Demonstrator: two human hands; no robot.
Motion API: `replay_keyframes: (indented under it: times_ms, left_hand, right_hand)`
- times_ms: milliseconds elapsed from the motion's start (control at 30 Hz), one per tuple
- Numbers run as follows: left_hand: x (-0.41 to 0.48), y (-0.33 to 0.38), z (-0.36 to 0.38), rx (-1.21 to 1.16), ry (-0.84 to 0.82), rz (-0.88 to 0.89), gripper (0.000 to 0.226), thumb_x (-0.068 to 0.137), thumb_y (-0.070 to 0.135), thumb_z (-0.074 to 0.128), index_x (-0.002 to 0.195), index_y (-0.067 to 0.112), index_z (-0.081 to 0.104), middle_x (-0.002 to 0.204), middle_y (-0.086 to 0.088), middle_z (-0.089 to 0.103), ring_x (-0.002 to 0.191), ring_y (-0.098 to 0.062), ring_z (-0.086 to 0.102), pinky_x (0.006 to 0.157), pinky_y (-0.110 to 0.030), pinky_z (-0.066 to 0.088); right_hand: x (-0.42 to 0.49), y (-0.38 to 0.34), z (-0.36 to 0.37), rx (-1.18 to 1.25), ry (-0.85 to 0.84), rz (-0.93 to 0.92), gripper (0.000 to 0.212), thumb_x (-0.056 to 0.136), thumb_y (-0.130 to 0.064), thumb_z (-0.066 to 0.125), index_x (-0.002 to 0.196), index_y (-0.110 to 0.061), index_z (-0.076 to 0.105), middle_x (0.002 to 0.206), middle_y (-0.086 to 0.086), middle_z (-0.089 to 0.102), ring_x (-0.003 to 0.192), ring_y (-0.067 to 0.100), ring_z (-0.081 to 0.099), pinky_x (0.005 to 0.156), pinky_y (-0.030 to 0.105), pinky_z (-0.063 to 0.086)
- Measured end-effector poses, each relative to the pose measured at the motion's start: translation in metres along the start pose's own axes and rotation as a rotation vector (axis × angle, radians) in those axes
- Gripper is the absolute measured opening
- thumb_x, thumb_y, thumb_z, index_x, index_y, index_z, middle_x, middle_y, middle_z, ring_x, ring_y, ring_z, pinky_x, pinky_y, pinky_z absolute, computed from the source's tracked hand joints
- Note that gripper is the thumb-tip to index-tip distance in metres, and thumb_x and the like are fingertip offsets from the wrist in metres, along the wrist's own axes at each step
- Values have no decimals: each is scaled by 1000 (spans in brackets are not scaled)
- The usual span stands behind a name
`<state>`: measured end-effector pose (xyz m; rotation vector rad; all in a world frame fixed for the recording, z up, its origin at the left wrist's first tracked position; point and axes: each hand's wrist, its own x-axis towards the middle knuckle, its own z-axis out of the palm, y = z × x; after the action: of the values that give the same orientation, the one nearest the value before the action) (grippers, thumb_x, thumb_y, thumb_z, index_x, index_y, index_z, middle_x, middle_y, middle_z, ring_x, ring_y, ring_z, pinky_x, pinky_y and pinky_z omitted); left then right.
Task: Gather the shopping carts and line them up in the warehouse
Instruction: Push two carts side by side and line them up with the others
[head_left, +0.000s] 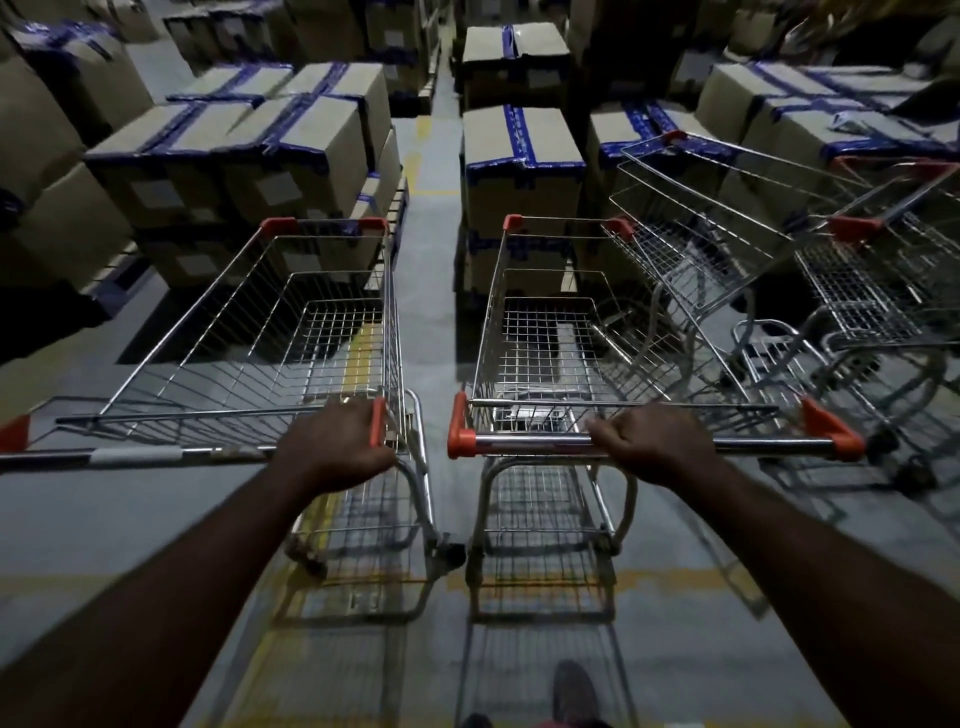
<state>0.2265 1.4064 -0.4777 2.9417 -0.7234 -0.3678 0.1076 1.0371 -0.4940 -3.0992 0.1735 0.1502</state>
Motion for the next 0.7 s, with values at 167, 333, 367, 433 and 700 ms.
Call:
replay_keyframes:
  times_ms: [167,333,367,433,700]
  left_hand:
    - [30,-16,-7,-28,33,-8,71,66,74,42,121,30,50,94,6,52,91,-22,56,82,-43,53]
    - [47,-32,-19,-78,11,-56,80,64,73,42,131,29,47,107,-7,60,92,-25,58,83,-43,52]
    - [47,-32,-23,-77,-1,-60,80,65,70,43,133,28,46,112,-10,59,95,-26,56,83,-43,51]
    - [40,-33,-27,-82,-10,-68,85,64,68,44,138,25,44,119,-11,57,99,-28,56,83,-42,51]
    - [-3,-54,-1,18,-41,-121,106,62,74,44,156,33,16,161,-16,22,126,-37,53,95,-47,47]
  right_hand:
    - [7,-21,-5,-64,1,19,85,91,-75,8,82,-20,72,69,2,62,68,17,60,72,28,48]
    - [18,-30,-8,-73,-9,13,86,89,-76,4,81,-21,71,66,1,60,65,16,59,76,32,53]
    - [20,-30,-10,-73,-6,8,82,93,-73,8,79,-21,70,65,1,59,65,16,58,74,30,50]
    - [23,-29,-11,-81,2,-1,77,96,-69,14,75,-18,68,64,2,58,63,16,57,68,27,45]
    - [43,-47,-11,-102,-17,-64,78,96,-69,11,73,-20,66,62,0,56,60,13,55,65,25,41]
